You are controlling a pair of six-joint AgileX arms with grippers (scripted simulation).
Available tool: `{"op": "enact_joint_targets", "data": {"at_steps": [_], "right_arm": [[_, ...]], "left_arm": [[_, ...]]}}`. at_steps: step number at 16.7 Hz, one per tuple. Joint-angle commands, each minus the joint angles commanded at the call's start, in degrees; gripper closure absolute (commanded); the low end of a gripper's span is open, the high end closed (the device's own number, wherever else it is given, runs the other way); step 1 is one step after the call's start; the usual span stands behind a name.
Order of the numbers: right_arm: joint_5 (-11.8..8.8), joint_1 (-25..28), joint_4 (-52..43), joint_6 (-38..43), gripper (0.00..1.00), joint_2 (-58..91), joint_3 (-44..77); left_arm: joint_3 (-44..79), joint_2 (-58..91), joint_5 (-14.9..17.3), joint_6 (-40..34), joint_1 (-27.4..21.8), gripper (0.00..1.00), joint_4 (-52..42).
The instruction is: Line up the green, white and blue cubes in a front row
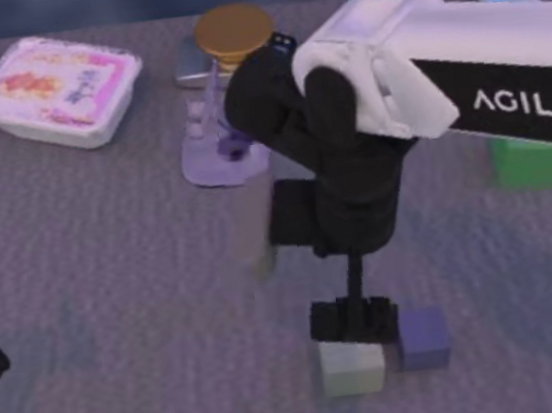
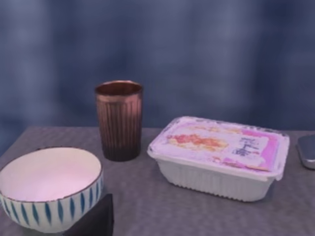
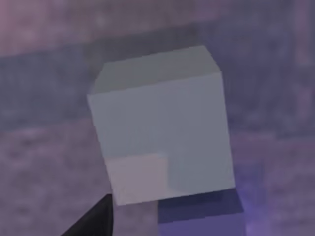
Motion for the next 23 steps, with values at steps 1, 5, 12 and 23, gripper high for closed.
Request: {"op": "enact_joint_targets", "data": {"at_steps": [1,5,12,23], "right_arm": [[0.03,-2.20,-0.64,2.91,0.00,1.20,1.69],[0.11,-13.38,-3.73,18.41,0.00,6.77,9.27],[0.37,-33.42,-7.84,46.33,0.00,14.47,21.20],[0.39,-37.36,-3.87,50.55,0.00,16.06,19.63]], "left_arm": [[0.00,0.00,0.00,0.00,0.00,0.00,0.00],[0.00,0.00,0.00,0.00,0.00,0.00,0.00],[0.00,0.00,0.00,0.00,0.00,0.00,0.00],[0.00,0.00,0.00,0.00,0.00,0.00,0.00]]}}
